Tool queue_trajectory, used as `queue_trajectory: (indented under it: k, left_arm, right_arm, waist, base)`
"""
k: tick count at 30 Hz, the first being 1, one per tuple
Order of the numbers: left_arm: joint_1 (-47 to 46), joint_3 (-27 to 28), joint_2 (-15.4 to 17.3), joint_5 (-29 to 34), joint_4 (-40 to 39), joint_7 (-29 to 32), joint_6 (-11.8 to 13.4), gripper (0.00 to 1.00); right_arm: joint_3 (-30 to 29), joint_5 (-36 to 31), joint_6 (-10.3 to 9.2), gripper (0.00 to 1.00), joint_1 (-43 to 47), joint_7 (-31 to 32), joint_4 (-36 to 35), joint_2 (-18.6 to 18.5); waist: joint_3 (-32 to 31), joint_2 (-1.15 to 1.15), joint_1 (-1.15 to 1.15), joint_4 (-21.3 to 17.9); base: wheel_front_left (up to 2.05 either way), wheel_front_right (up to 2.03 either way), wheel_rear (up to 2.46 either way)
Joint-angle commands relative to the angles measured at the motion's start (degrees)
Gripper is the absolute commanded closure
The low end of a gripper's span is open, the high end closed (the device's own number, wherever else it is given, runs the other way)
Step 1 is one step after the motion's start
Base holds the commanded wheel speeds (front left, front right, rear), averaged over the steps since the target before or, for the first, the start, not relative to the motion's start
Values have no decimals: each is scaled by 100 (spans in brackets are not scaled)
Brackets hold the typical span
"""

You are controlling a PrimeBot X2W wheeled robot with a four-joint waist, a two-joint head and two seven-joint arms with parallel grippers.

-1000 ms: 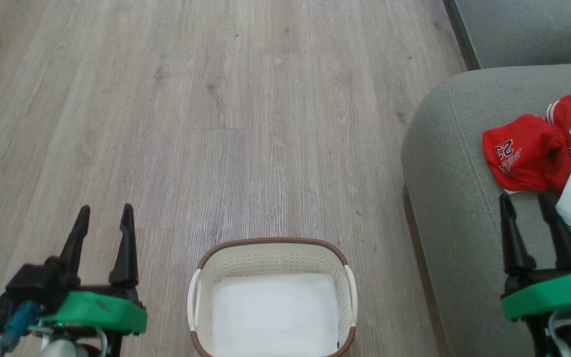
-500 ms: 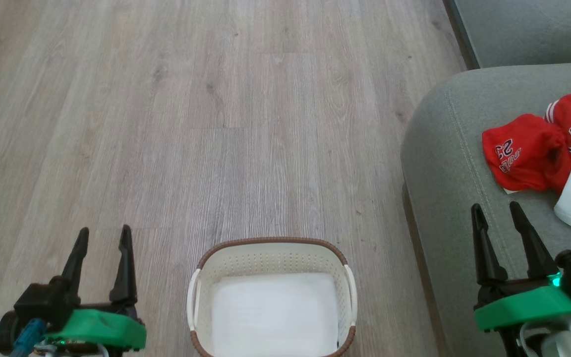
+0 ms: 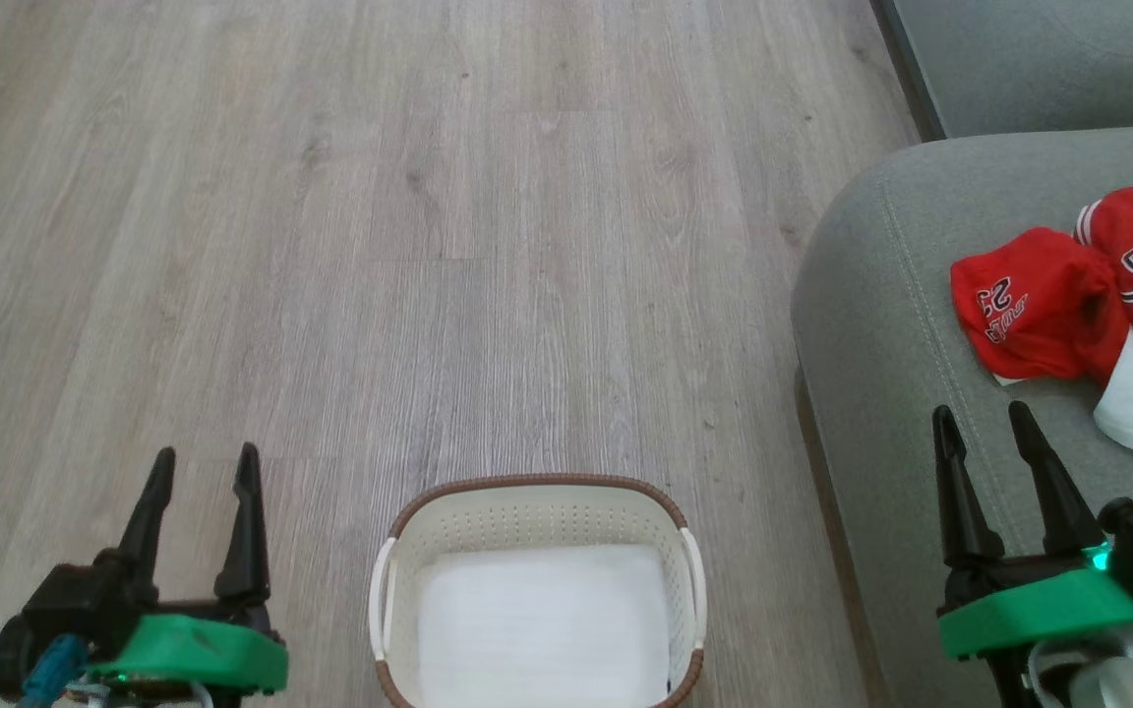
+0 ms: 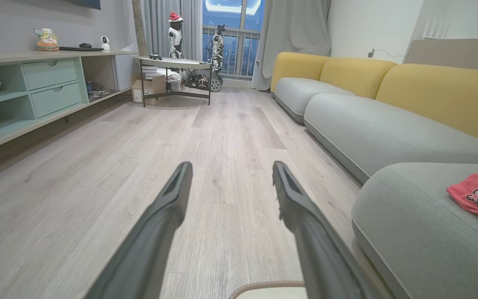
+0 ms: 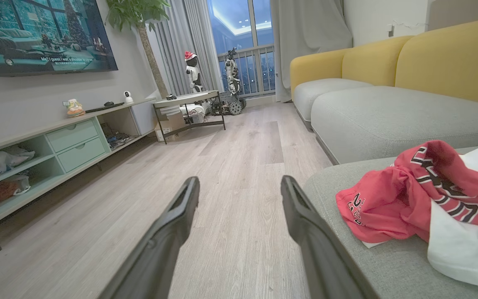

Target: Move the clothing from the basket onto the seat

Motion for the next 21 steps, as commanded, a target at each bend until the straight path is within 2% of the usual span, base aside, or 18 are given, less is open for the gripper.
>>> queue_trajectory:
  k: [1,16,17,21]
  left_arm:
    - [-193,263,0,67,-137,-71,-23,0]
    - [-222,467,-231,230,268,-71,-337,0]
    - [-1,222,-271,174,450,1,-327,100]
    - [61,196,-327,129,799,31,-334,100]
  right_arm:
    - [136,16,-1,0,-248,-68,-169,-81]
    - [224,112,-1,0,-291,-83,90,-64]
    - [94,70,0,100,-8,-25,257,1]
    - [157,101,1,100,82,-15,611,30]
  waist:
    - [1,0,0,-4]
    - [-7,0,0,-33]
    - [-6,0,0,-34]
    - [-6,0,0,-36]
  base:
    - [0,0,0]
    - [0,0,0]
    - [0,0,0]
    - [0,0,0]
